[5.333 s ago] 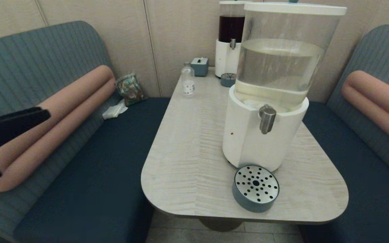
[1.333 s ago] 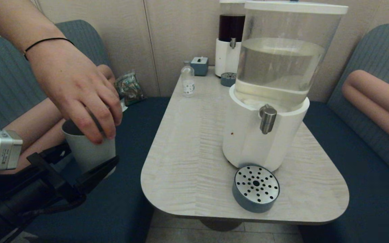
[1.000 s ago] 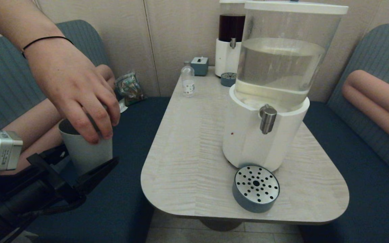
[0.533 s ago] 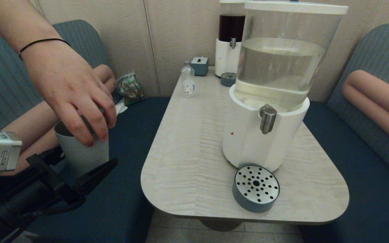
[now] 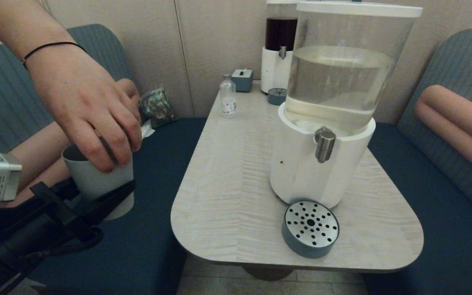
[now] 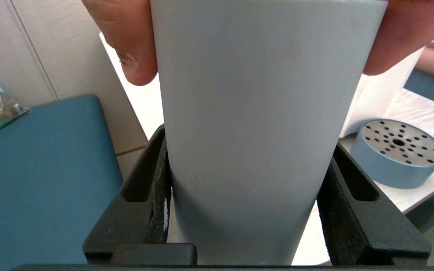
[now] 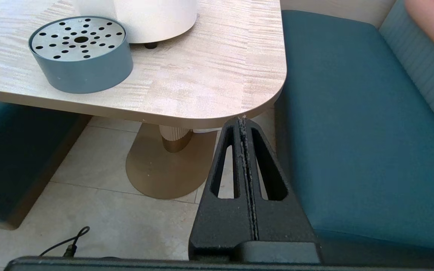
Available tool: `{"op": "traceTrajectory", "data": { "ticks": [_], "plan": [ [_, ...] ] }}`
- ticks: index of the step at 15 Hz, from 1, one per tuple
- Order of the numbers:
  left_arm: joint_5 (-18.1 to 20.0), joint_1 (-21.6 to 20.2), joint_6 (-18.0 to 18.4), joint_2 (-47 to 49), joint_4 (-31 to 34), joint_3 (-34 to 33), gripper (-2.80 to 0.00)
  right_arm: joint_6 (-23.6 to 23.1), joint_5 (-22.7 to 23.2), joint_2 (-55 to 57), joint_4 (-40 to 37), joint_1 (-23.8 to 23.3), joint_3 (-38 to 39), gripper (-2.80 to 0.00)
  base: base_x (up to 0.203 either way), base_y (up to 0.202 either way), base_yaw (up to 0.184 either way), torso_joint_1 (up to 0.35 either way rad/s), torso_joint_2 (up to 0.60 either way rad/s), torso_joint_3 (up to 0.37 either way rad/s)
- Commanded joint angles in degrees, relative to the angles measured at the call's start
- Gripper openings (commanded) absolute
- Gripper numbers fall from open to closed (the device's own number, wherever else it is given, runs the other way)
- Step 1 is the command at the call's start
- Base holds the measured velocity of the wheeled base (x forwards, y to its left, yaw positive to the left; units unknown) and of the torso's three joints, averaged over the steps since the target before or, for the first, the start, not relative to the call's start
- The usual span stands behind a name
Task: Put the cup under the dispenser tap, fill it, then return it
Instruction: Pick up the cup
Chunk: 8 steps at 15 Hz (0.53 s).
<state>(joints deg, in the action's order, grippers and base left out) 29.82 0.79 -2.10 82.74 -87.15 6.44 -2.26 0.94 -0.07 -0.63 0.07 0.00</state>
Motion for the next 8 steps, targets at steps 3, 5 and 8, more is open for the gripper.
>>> {"op": "traceTrajectory", "data": {
  "ticks": [3, 5, 8],
  "plan": [
    [0.9, 0.0, -0.5, -0.6, -0.5, -0.2, -2.80, 0.0, 0.0, -0.1, 0.0, 0.0, 0.0, -2.80, 0.000, 0.000, 0.000, 0.000, 0.00, 0.000],
    [3.2, 0.0, -1.0, -0.5, -0.5, 0.1, -2.80, 0.0, 0.0, -0.1, -0.1, 0.0, 0.0, -2.80, 0.000, 0.000, 0.000, 0.000, 0.00, 0.000],
    [4.6, 0.3, -1.1, 0.1, -0.5, 1.2, -2.80, 0.0, 0.0, -0.1, -0.1, 0.0, 0.0, -2.80, 0.000, 0.000, 0.000, 0.000, 0.00, 0.000]
  ]
}}
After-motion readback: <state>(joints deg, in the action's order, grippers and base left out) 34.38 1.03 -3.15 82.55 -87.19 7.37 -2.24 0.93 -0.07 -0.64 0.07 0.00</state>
